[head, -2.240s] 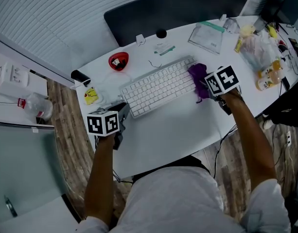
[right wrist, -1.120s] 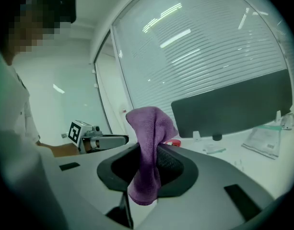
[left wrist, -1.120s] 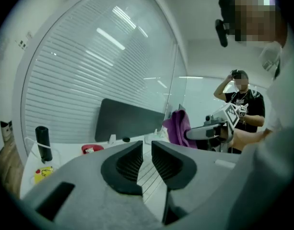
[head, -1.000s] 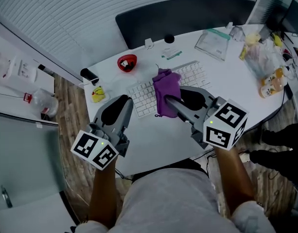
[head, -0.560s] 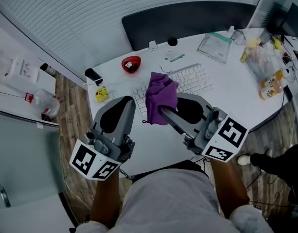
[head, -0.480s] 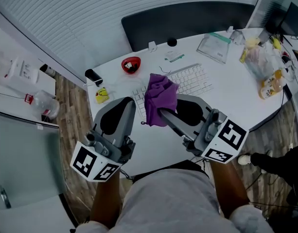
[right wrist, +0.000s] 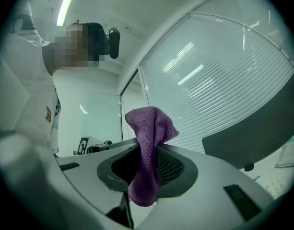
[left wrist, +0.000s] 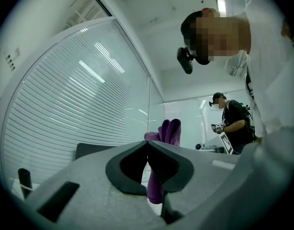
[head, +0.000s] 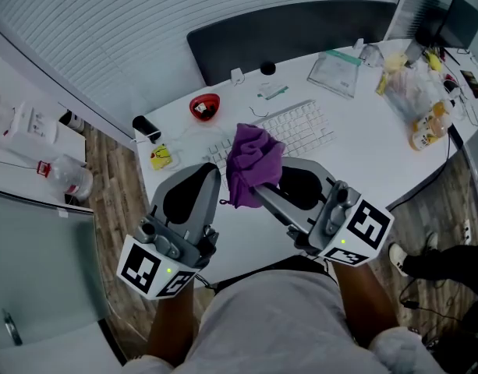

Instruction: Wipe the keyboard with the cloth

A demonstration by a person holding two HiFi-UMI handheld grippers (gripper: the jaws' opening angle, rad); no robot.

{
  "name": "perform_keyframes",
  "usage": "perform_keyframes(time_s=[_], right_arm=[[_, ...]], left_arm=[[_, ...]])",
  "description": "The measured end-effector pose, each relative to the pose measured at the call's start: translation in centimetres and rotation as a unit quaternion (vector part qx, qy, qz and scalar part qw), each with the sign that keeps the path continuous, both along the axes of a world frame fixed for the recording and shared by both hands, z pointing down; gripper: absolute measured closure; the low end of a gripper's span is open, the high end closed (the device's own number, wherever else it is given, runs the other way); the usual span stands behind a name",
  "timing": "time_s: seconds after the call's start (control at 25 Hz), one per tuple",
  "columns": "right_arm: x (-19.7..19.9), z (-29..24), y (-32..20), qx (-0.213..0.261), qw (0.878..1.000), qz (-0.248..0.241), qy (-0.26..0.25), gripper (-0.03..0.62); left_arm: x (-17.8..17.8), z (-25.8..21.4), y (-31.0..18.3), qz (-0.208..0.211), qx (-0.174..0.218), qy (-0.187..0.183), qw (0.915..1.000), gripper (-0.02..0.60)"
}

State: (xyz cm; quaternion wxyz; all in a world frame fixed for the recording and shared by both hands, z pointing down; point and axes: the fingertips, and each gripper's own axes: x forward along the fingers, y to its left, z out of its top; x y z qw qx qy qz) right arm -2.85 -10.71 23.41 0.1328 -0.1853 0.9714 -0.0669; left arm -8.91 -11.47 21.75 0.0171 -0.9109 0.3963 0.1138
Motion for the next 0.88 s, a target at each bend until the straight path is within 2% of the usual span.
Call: perform_keyframes(time_s=[0.88], right_arm=[[0.59,-0.66,0.44,0.014,1.0,0.011,-0.001,0.507]], left_arm=[[0.26,-0.5,0.25,0.005,0.009,0.005,0.9999,0.565]])
